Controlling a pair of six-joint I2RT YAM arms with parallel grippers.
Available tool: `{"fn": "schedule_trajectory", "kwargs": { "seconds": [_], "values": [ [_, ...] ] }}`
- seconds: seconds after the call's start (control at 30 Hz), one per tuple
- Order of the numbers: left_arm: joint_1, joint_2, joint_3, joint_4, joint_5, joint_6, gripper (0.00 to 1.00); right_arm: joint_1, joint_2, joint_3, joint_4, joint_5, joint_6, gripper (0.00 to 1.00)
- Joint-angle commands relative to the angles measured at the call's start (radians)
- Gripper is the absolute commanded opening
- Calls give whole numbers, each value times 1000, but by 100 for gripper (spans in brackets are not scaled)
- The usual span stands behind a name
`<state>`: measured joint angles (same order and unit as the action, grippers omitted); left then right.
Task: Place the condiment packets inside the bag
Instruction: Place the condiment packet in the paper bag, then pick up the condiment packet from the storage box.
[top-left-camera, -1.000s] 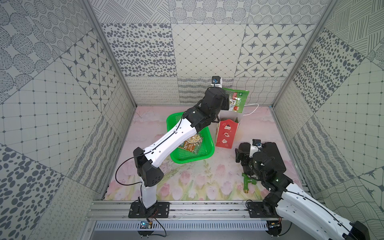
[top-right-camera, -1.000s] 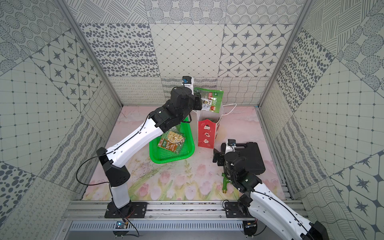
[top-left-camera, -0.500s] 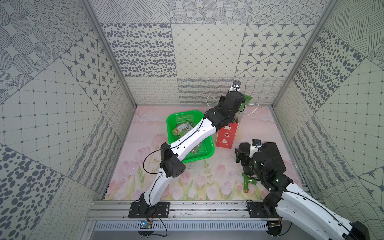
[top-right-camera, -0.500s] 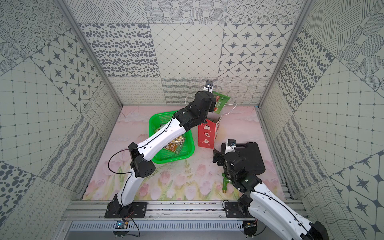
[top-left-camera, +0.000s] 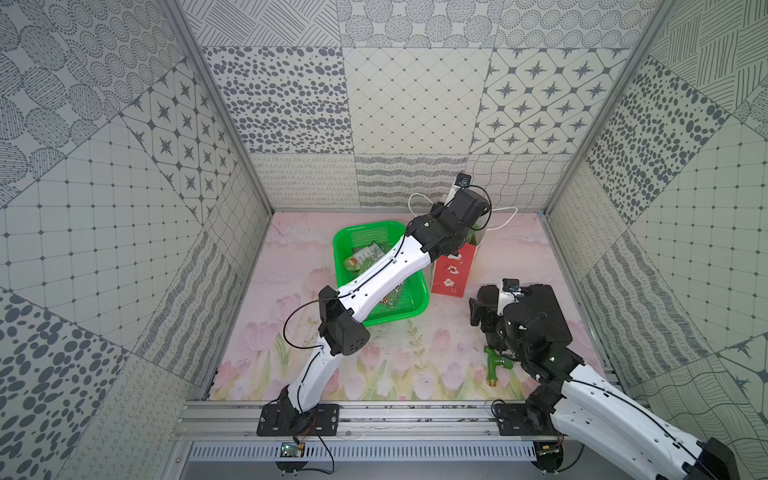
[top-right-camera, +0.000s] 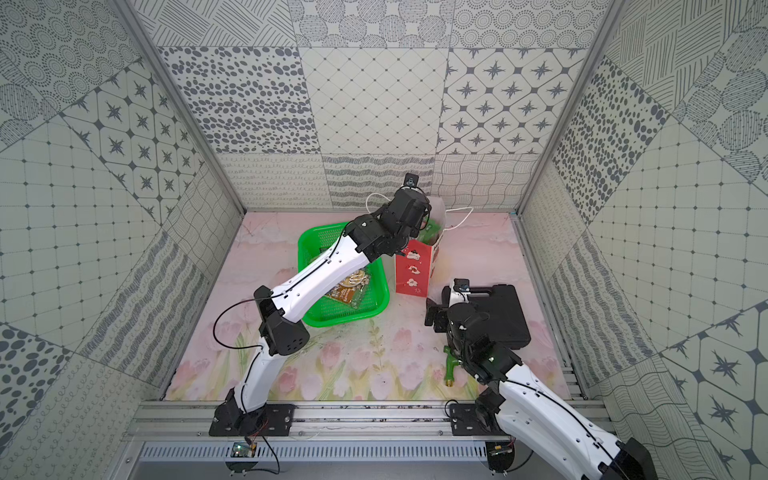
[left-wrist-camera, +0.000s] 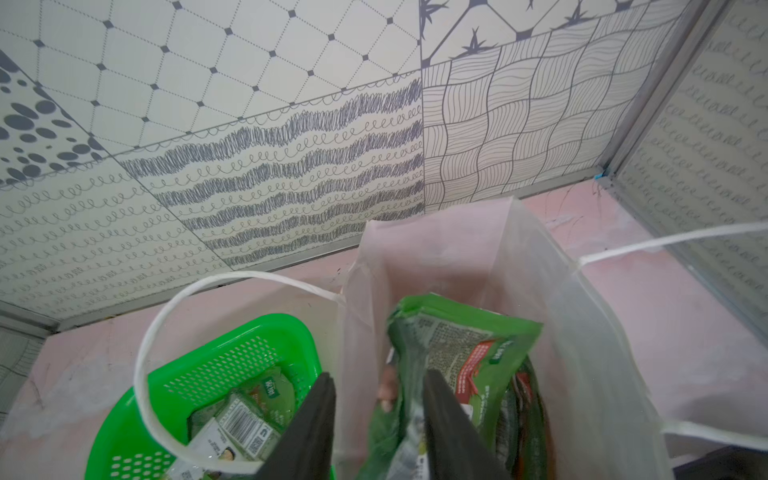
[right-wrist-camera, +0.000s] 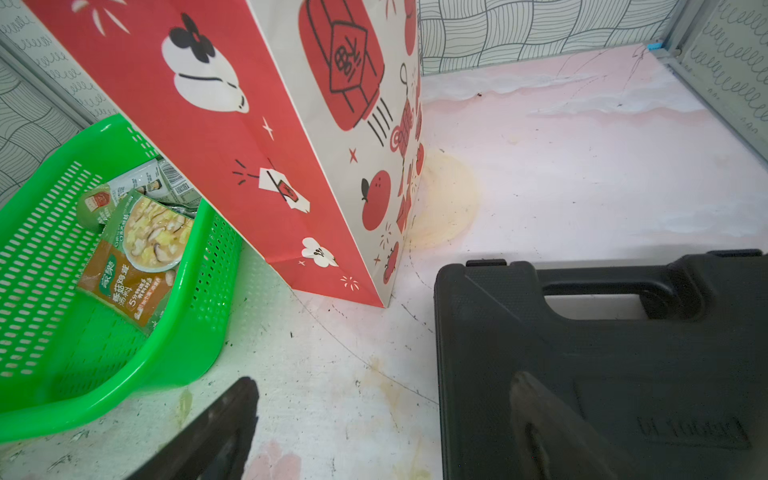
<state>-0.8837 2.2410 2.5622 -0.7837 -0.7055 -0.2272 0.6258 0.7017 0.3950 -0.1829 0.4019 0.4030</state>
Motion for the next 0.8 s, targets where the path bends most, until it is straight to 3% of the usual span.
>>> {"fn": "schedule_trajectory", "kwargs": {
  "seconds": [0.0,0.23,0.57,0.77],
  "values": [
    [-8,-66,25,-136,142,-123,54,-5,4,23,30,-6,-7,97],
    [-8,-218,-121,-117,324,-134,67,-5,9,24,30,-9,-7,97],
    [10,-591,-740,83,344,-157,97,-5,10,23,31,-14,-3,97],
    [59,-791,-1056,170,357,-199,100,-6,20,21,32,-9,-3,97]
  ]
}}
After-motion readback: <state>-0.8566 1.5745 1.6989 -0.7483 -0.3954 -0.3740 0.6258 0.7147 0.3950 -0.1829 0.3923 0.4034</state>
